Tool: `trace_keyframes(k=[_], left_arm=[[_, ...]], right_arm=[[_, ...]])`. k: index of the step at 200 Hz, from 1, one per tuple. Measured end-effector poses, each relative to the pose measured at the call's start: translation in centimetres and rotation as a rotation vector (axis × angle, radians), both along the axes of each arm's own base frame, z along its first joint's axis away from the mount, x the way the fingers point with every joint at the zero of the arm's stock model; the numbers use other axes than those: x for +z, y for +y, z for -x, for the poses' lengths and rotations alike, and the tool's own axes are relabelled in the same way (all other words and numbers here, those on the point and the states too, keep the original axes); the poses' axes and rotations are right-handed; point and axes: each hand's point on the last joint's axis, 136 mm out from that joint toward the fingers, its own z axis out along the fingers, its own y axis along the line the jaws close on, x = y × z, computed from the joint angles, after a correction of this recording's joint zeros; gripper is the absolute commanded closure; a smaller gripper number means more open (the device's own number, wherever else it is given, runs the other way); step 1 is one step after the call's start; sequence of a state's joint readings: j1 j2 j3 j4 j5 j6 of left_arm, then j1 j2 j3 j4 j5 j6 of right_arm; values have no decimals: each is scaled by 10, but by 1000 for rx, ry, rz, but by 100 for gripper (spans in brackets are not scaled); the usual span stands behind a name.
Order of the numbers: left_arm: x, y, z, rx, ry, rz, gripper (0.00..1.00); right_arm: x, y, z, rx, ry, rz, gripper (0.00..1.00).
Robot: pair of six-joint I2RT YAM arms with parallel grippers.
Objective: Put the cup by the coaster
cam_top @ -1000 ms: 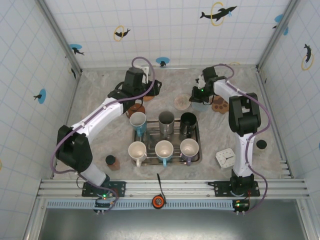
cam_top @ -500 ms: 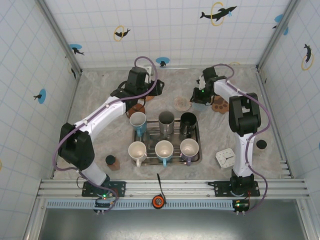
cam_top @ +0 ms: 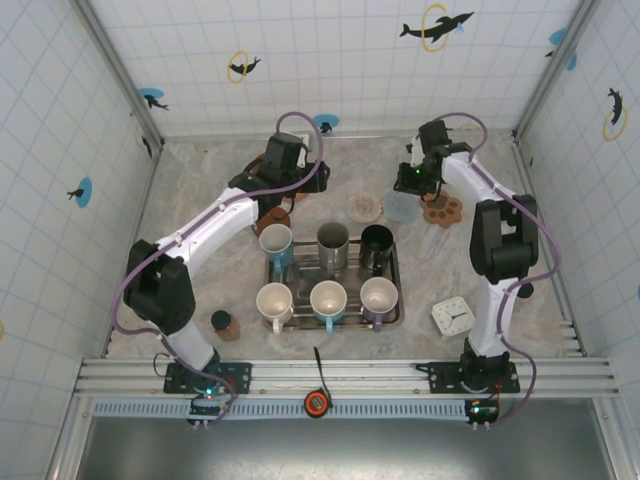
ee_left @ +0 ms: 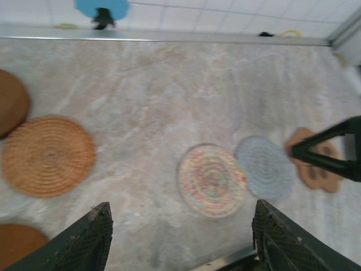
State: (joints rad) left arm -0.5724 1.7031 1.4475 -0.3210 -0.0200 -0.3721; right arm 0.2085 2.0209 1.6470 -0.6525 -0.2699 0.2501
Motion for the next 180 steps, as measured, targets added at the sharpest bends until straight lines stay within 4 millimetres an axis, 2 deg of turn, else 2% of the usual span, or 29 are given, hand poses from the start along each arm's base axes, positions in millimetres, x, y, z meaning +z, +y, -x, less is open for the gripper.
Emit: trace_keyframes(k=[19,40,62,77,106,127,147,162,180], left_arm=[[-9,21,-2,54,29,-65,31],[-26,57,-9,129,83,-103,31],[-47,103,-14,222,144,-151,30],[-58,122,-13,254,172,-181,30],[-76,133,-11,259,221,-195,31],[-93,137,-14,255,251,-216,31],[-112,140,-16,248,282,-247,31],[-118,139,-18,233,283,-262,31],[-125,137,-23,214,275,-275,31]], right_arm=[[8,2,3,2,-13,-6,64],[13,12,5,16,-22,-14,62],[23,35,6,57,-37,-21,62],[38,59,0,95,-74,-39,62],[62,113,-21,171,-146,-94,63],[61,153,-38,218,-166,-129,63],[48,187,-51,249,-166,-165,62],[29,209,-53,256,-134,-206,62],[5,227,-52,243,-80,-263,64]])
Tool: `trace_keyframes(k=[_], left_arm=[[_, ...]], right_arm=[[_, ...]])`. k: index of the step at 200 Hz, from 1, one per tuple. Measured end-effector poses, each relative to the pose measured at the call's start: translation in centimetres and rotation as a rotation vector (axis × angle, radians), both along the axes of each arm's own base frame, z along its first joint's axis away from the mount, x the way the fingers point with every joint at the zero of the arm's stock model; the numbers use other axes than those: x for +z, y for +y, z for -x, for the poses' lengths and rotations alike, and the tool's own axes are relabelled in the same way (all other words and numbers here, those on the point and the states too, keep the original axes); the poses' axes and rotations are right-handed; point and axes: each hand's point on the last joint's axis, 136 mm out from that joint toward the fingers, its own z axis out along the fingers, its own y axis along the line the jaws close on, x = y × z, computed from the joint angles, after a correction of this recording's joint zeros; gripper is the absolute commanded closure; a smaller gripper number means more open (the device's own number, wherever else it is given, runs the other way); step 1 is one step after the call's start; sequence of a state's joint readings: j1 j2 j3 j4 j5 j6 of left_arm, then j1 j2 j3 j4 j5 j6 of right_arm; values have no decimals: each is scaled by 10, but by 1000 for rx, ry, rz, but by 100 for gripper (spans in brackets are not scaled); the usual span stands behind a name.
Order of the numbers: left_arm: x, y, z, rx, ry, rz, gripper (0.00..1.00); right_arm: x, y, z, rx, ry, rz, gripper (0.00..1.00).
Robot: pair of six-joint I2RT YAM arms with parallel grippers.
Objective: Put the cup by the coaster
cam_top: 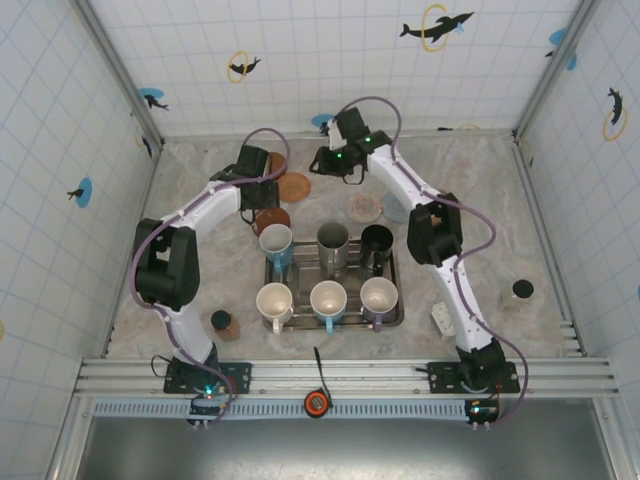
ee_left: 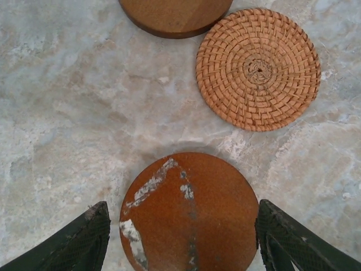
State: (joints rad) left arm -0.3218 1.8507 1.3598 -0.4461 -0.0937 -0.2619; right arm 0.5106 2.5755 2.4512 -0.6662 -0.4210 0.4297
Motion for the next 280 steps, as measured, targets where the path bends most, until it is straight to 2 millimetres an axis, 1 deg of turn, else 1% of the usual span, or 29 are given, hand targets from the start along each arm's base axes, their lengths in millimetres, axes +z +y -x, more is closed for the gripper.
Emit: trace_keyframes(k=[10,24,36,51,74,99,129,161,193,252,280], left_arm=[[-5,-1,-4,-10,2,-7,31],[-13,-3,-9,-26,10,-18,31],[-22,-5,-13,-37,18,-26,31],[-32,-6,-14,-51,33,-36,31],[-43,-8,-14,-75,49,-38,31],[-49,-11,-15,-102,53,-41,30],[-55,-15,-14,-130,61,-53,30],[-62,-29,-9,-178,70,-75,30],[-66,-39,-3,-216,81,-87,30],[-72,-32,-2,-201,92,-126,30],[-73,-29,-5,-191,92,-147,31]], right_arm=[[-14,8,-2,-12,37,-37,65],[-27,18,-8,-35,71,-97,67],[-33,27,-14,-55,87,-156,67],[-34,38,-22,-76,92,-230,67],[-29,55,-30,-91,81,-332,68],[-24,72,-33,-92,73,-413,70],[-24,82,-32,-98,81,-453,71],[-31,84,-33,-108,92,-462,73],[-46,84,-31,-117,108,-437,75],[-78,74,-22,-132,157,-328,77],[-81,70,-21,-117,142,-282,78]])
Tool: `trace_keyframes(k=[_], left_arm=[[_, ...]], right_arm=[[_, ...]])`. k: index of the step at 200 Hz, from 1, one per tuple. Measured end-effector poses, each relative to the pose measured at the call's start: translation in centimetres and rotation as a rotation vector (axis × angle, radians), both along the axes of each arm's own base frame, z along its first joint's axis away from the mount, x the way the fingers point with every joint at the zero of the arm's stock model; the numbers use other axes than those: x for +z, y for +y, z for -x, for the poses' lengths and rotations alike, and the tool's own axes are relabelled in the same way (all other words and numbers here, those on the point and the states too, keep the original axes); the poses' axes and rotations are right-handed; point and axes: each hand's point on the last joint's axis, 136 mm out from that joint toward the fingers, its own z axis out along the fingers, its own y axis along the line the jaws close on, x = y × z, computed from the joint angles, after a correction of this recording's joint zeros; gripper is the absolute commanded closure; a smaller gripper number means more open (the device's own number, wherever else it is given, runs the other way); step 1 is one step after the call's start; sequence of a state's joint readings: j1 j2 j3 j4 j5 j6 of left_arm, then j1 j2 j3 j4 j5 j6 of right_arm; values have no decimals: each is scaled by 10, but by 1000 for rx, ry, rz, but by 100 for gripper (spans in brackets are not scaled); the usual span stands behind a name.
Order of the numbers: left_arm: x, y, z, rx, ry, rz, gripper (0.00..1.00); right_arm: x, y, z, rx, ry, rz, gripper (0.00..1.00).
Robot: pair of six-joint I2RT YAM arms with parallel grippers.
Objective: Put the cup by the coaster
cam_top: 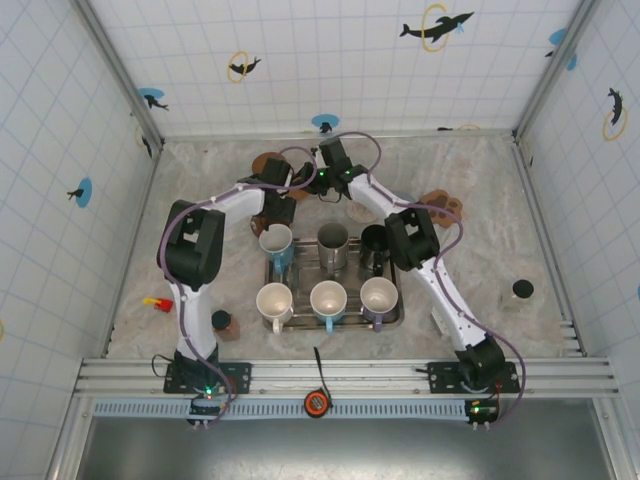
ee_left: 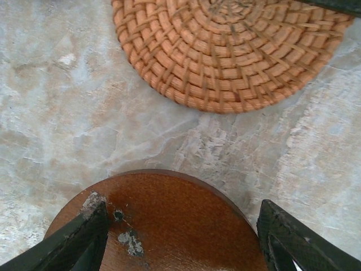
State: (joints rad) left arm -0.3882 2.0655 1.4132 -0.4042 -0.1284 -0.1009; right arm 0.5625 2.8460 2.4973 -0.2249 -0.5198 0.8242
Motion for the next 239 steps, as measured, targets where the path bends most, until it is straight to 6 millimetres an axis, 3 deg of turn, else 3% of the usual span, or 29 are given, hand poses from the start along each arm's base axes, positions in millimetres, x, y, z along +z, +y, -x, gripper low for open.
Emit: trace_keyframes(k=[94,132,239], left_arm=[[-3,11,-6,28,-14,-62,32],[-4,23,-13,53,-19,-77,32],[-3,47,-32,102,-32,-82,32]], right_arm=[[-2,-34,18,50,16,212,82],[-2,-47,29,71,39,280,82],[-3,-66,60,139,88,372,83]])
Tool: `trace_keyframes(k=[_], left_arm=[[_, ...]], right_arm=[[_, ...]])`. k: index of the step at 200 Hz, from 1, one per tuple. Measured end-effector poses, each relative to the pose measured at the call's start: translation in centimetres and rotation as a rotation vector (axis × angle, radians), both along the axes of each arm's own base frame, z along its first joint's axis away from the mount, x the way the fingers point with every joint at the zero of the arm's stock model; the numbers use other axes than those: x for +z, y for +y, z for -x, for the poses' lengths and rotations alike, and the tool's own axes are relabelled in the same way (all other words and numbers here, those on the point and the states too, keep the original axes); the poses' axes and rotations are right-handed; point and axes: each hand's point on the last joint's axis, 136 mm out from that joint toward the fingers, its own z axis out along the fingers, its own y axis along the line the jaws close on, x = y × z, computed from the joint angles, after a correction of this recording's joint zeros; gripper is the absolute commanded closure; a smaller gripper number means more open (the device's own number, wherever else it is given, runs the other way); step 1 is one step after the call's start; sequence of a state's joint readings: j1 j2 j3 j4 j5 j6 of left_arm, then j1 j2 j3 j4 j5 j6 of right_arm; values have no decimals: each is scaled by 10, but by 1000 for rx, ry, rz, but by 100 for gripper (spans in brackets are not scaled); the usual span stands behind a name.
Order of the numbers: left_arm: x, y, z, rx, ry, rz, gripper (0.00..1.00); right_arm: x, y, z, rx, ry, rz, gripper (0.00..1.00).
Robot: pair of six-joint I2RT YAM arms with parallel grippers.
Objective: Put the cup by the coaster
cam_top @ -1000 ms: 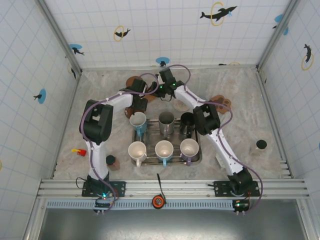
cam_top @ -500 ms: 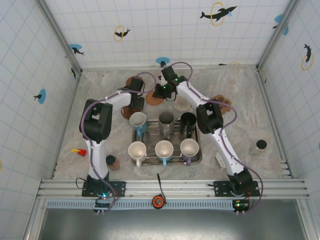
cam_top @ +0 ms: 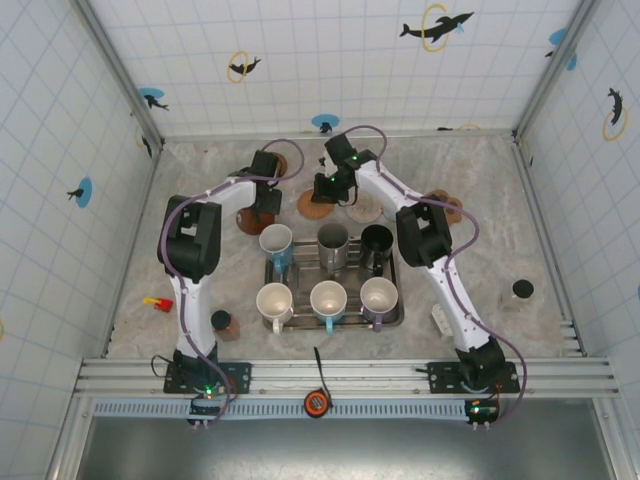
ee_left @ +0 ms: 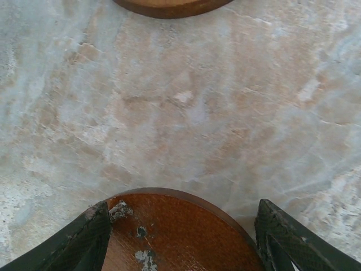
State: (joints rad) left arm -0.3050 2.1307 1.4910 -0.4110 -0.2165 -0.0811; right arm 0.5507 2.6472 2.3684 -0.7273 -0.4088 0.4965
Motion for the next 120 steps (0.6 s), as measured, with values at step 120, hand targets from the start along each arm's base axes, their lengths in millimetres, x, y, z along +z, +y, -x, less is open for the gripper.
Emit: trace_keyframes(k=[120], left_arm=[[1,29,-10,57,11,-12,32]], right_arm=[[0,-8,10,13,19,35,84]])
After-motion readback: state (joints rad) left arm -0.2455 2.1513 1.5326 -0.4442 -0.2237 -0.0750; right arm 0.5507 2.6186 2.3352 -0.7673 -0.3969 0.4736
